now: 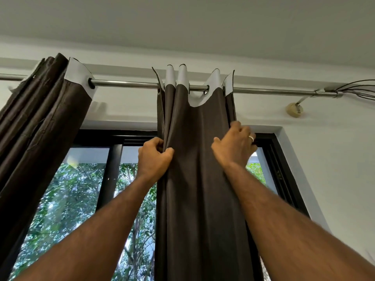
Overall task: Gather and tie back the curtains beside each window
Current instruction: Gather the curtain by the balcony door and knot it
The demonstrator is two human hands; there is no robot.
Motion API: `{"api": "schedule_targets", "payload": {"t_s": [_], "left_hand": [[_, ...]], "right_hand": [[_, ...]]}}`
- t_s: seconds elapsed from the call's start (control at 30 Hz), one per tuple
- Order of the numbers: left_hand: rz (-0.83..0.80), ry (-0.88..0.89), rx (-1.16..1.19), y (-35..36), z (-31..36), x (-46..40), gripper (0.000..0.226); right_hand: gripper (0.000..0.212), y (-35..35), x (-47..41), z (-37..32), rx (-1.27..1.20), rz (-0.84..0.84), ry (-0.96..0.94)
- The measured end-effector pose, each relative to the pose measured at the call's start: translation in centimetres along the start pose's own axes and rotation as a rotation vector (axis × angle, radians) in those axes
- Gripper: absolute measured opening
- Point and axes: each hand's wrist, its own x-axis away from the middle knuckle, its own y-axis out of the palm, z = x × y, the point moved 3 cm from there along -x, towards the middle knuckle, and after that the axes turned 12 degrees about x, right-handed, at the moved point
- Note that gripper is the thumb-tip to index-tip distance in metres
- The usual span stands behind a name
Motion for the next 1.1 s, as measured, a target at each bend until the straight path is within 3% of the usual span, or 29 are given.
{"api": "schedule_targets", "payload": {"t_s": [0.1,0.3,0.43,0.57,0.63,0.73,0.77,0.83,0.9,1.03,1.1], "left_hand": [[-0.012,0.011,0.019,0.5,0.1,-0.1,0.012],[-0.091,-0.015,0.157,1.6,0.4,0.3,0.036],[-0.143,-0.046,0.2,1.3,0.4,0.6,0.037],[-0.161,0.004,-0.026,1.6,0.8,0.9,0.027],[-0.134,0.012,-0.092,1.8,1.0,0.9,0.018],[-0.131,-0.003,-0.111,1.8,0.8,1.0,0.015],[-0.134,-0.01,-0.1,1.7,0.8,1.1,0.016],[-0.137,-0.021,-0.08,1.7,0.7,1.1,0.02],[-0.133,-0.027,-0.072,1.8,0.6,1.1,0.023],[-0.149,-0.034,-0.072,1.9,0.6,1.2,0.025],[-0.162,-0.042,-0.063,1.7,0.5,1.1,0.024]], "right_hand": [[0.036,1.5,-0.2,1.0,-0.119,-0.187,0.014],[0.016,1.7,2.0,-5.9,-0.46,-0.438,-0.3],[0.022,2.5,0.8,-6.0,-0.543,-0.561,-0.169],[0.023,2.9,0.7,-4.0,-0.581,-0.727,-0.188],[0.019,2.6,0.4,-2.3,-0.56,-0.555,-0.196],[0.027,1.0,-0.7,1.8,-0.249,-0.073,-0.037],[0.04,0.7,-1.0,3.3,-0.174,-0.06,0.044],[0.072,0.9,-1.6,5.9,-0.132,-0.217,0.183],[0.083,1.2,-1.5,7.4,-0.133,-0.297,0.246],[0.033,1.5,-0.4,5.9,-0.17,-0.183,0.108],[0.021,1.8,0.6,3.1,-0.112,-0.135,0.011]]}}
